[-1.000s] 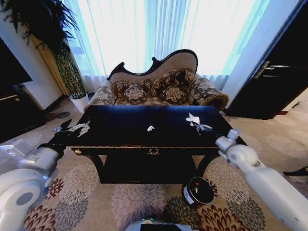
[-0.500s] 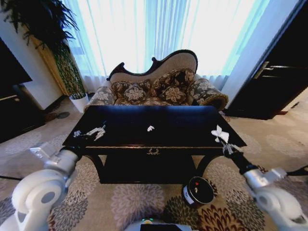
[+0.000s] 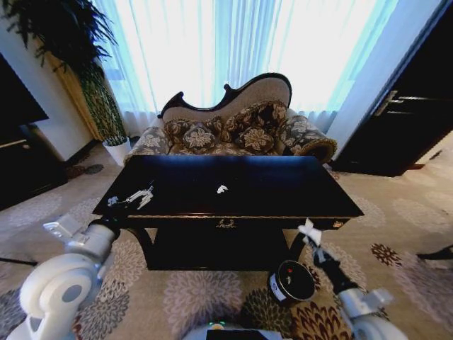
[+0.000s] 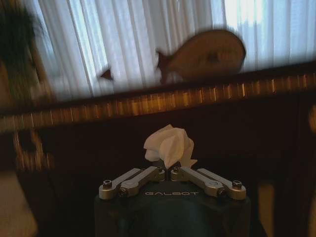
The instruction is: Move to the front of the table and place the trash on the table into the trash bin.
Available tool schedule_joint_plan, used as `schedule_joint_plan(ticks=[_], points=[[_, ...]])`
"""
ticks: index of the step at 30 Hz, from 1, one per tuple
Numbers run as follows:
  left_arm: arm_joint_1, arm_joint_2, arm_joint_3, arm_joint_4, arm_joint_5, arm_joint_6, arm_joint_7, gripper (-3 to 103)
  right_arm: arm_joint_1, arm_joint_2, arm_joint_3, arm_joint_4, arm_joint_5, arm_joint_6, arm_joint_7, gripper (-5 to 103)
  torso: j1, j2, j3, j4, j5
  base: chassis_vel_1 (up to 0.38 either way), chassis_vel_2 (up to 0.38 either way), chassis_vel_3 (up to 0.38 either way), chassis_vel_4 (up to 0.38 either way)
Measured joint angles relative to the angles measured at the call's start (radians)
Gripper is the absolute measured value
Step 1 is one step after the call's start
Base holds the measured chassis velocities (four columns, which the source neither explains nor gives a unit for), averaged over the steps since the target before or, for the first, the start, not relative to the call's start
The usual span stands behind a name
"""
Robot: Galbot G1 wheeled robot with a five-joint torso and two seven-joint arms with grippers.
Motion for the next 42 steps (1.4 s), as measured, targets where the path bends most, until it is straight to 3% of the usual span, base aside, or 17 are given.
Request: schedule_joint_plan(ticks=[12,15,19,24,31,42], points=[[-0.004,0.012,0.003,0.0,0.004,0.001,-0.003,100,0.133,-0.034,-0.193,-0.244,-0.142,-0.044,0.174,1,0.0,0.0,0.0,0.0002,0.0002,0.0,0.0,0.0,0.0],[0.006,0.017,-0.008,0.0,0.0,0.003,-0.003,100,0.207,-0.049,-0.248,-0.326,-0.177,-0.124,0.261,1,0.0,0.0,0.0,0.0002,0.0,0.0,0.0,0.0,0.0],[0.006,0.037,-0.053,0.0,-0.035,0.005,-0.003,100,0.284,-0.066,-0.293,-0.408,-0.166,-0.177,0.319,1,0.0,0.0,0.0,0.0002,0.0001,0.0,0.0,0.0,0.0],[0.001,0.063,-0.12,0.0,-0.091,0.017,-0.004,100,0.378,-0.072,-0.33,-0.536,-0.209,-0.164,0.32,1,0.0,0.0,0.0,0.0004,0.0002,0.0,0.0,0.0,0.0],[0.01,0.096,-0.14,0.0,-0.109,0.02,-0.008,100,0.456,-0.079,-0.354,-0.7,-0.263,-0.125,0.288,1,0.0,0.0,0.0,0.0002,0.0002,0.0,0.0,0.0,0.0],[-0.018,0.104,-0.055,0.0,-0.07,0.033,-0.021,100,0.526,-0.11,-0.375,-0.788,-0.29,-0.126,0.262,1,0.0,0.0,0.0,0.0,0.0002,0.0,0.0,0.0,0.0]])
